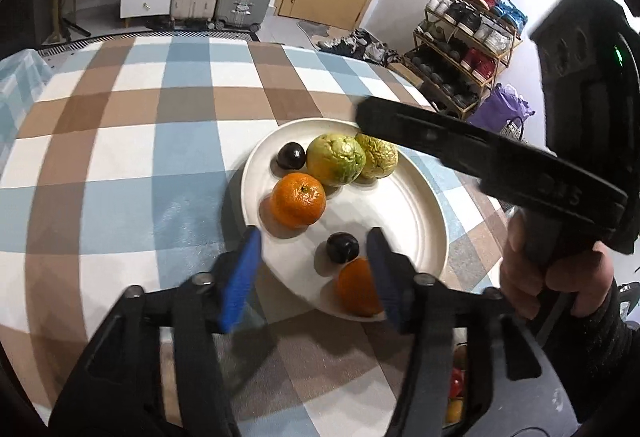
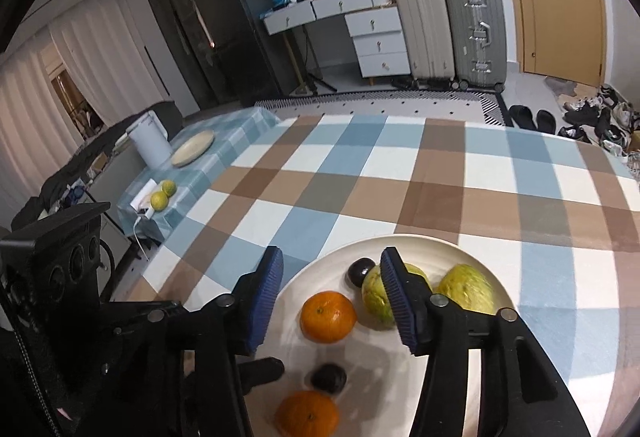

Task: Organize fruits
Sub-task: 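Lower both plums onto the cream plate and open both tools, then move the left tool to a round brown fruit and close on it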

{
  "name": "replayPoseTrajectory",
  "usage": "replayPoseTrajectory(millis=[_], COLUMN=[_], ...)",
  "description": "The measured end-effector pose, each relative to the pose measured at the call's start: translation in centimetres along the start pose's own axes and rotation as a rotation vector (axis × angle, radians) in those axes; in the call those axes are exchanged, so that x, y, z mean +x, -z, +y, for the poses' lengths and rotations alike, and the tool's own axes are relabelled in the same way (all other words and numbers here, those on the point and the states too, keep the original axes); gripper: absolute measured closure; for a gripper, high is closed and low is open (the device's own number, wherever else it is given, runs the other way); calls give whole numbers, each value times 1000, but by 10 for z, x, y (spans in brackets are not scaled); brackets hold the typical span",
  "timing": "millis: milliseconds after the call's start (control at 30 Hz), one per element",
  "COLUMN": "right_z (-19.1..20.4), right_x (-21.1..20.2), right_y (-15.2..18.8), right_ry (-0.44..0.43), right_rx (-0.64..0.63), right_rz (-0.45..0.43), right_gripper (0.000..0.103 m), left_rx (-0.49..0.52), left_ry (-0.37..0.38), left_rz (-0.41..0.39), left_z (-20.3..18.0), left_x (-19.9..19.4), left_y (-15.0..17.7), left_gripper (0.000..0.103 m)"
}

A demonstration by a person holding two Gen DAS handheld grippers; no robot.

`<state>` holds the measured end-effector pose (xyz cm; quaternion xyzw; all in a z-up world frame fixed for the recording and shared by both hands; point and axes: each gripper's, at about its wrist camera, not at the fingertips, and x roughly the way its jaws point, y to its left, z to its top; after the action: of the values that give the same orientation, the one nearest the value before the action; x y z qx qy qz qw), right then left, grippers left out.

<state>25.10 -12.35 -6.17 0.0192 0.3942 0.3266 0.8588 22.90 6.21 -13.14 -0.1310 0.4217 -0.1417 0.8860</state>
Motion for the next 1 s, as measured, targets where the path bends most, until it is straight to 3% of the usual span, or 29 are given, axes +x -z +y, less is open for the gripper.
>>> replayPoseTrajectory(millis=[133, 200, 300, 500, 633, 767, 1000], right_z=[3, 5, 7, 13, 16, 23, 32], right_x=[-31, -51, -82, -136, -163, -178, -194], right_y=[11, 19, 34, 66, 88, 106, 142], right_ry=[-2, 1, 1, 24, 16, 17, 16], right_rx=[7, 15, 25, 28, 27, 20, 21], right_rz=[-50, -87, -148, -248, -285, -293, -289], right_gripper=[44, 30, 22, 8, 5, 1, 1], left_rx=[0, 4, 10, 19, 35, 53, 74], left_ry=[-24, -36, -58, -105, -121, -131, -149], left_rz=[-21, -37, -59, -86, -96, -115, -127], left_z=[-9, -15, -24, -43, -57, -72, -91], left_x=[-20, -32, -48, -75, -89, -100, -113], left_y=[5, 9, 17, 33, 46, 61, 88], left_gripper=[36, 31, 21, 19, 16, 3, 1])
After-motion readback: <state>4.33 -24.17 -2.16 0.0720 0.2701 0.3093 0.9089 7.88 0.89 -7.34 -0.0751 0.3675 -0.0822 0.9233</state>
